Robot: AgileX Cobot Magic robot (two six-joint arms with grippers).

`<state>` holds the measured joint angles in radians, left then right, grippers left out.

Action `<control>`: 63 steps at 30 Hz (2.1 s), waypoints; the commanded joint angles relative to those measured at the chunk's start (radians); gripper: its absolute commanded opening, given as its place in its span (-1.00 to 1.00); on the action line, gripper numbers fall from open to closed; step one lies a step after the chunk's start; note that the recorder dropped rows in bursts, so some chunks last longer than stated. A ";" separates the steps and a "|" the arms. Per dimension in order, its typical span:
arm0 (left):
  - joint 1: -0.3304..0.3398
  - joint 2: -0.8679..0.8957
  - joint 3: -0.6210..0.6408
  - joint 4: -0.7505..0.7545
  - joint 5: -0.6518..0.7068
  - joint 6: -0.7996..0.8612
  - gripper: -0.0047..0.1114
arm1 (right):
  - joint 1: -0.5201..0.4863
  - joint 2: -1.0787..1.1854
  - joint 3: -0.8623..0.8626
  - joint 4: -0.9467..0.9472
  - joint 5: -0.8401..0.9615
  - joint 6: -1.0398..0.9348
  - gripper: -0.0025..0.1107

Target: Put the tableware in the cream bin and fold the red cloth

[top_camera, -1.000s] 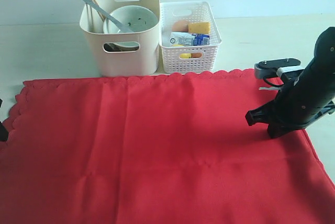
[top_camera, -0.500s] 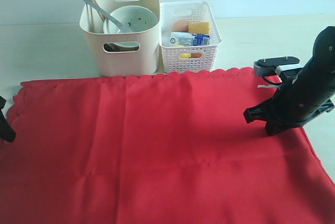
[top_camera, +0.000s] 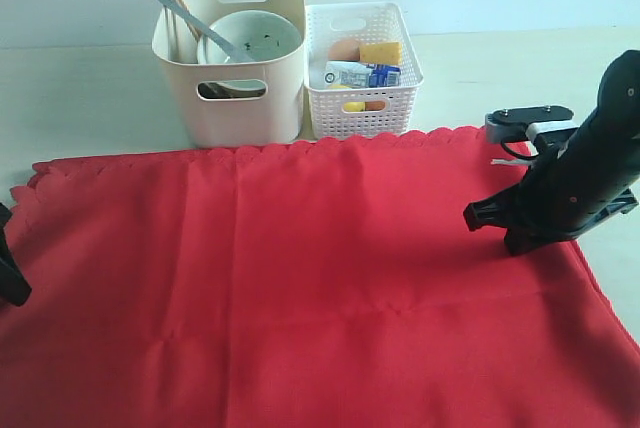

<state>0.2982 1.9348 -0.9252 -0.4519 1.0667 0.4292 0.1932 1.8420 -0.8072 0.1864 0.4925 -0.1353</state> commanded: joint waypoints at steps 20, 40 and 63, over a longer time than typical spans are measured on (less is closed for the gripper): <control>-0.158 0.072 0.014 -0.186 -0.087 0.221 -0.72 | -0.004 0.060 0.023 0.020 0.019 0.005 -0.92; -0.158 -0.266 -0.099 -0.048 0.153 0.011 -0.90 | 0.004 0.060 0.023 0.235 0.073 -0.104 -0.92; -0.525 -0.328 -0.292 -0.042 0.154 -0.191 -0.90 | 0.172 0.060 0.023 0.259 0.035 -0.126 -0.95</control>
<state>-0.1781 1.6179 -1.1871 -0.4830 1.2214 0.2811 0.3554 1.8546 -0.8072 0.4574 0.4921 -0.2513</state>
